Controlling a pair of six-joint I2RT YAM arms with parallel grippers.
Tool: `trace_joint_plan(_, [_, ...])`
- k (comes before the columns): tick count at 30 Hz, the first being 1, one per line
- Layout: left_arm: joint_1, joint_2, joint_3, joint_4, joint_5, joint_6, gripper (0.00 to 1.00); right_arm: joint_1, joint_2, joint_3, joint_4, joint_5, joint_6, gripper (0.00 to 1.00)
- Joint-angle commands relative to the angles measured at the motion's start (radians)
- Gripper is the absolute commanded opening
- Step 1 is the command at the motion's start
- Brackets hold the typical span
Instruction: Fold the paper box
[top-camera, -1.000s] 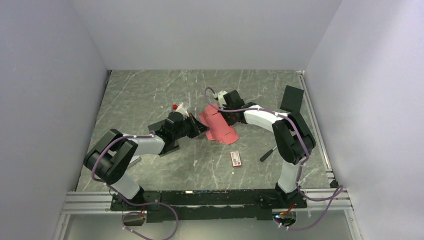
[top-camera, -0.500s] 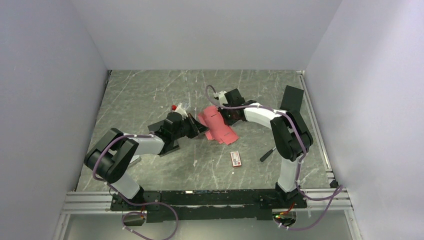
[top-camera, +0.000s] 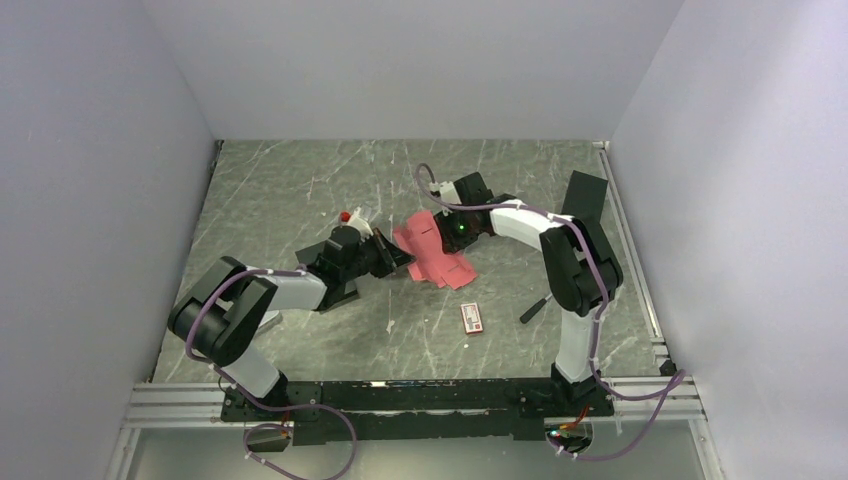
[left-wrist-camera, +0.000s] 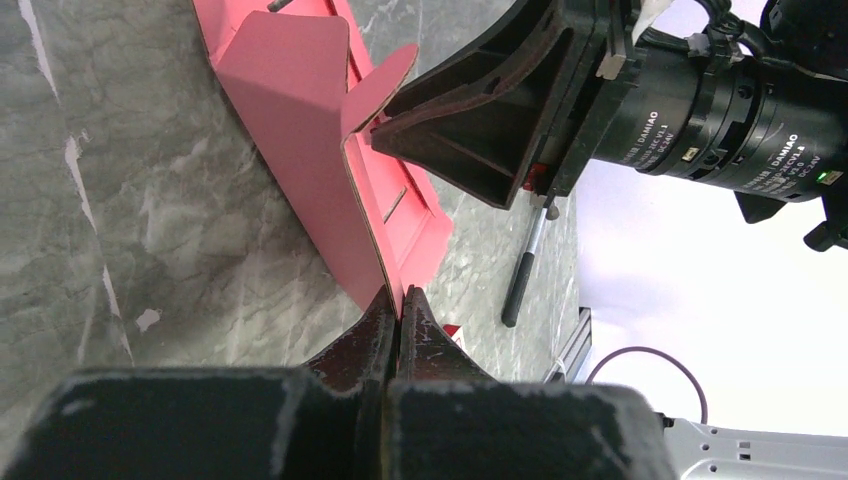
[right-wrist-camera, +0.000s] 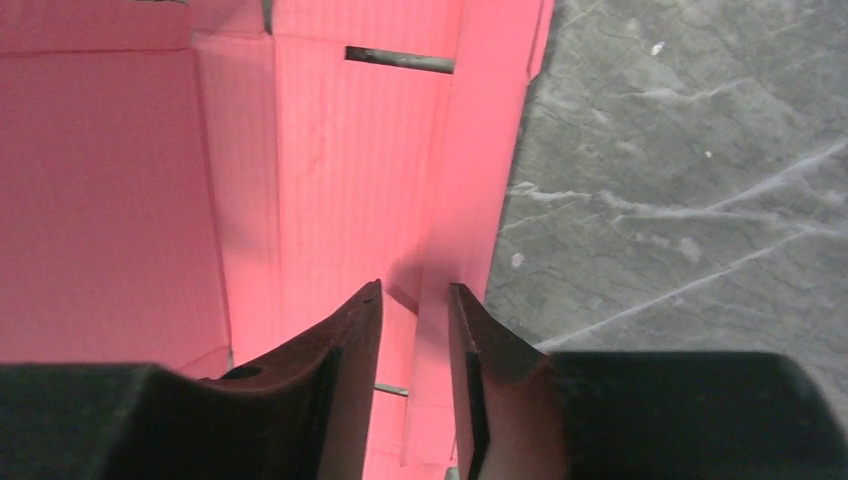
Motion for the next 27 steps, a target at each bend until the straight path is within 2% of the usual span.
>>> trace_joint_plan(1, [0.011,0.005,-0.014,0.043,0.006,0.045,0.0,0.001,0.021,-0.023,-0.063,-0.187,0.015,0.37])
trace_joint_plan(5, [0.023,0.003,-0.012,0.037,0.024,0.061,0.0,-0.054,-0.008,-0.019,-0.08,-0.325,-0.014,0.44])
trace_joint_plan(9, [0.032,0.003,-0.009,0.041,0.058,0.111,0.0,-0.126,-0.044,-0.005,-0.131,-0.551,-0.1,0.53])
trace_joint_plan(14, [0.047,-0.019,-0.012,0.031,0.084,0.218,0.0,-0.216,-0.098,-0.008,-0.165,-0.723,-0.167,0.56])
trace_joint_plan(20, [0.055,-0.101,-0.019,-0.016,0.069,0.399,0.0,-0.286,-0.195,-0.006,-0.223,-0.839,-0.246,0.59])
trace_joint_plan(27, [0.066,-0.217,-0.039,-0.08,0.028,0.554,0.0,-0.366,-0.36,0.015,-0.336,-0.905,-0.366,0.63])
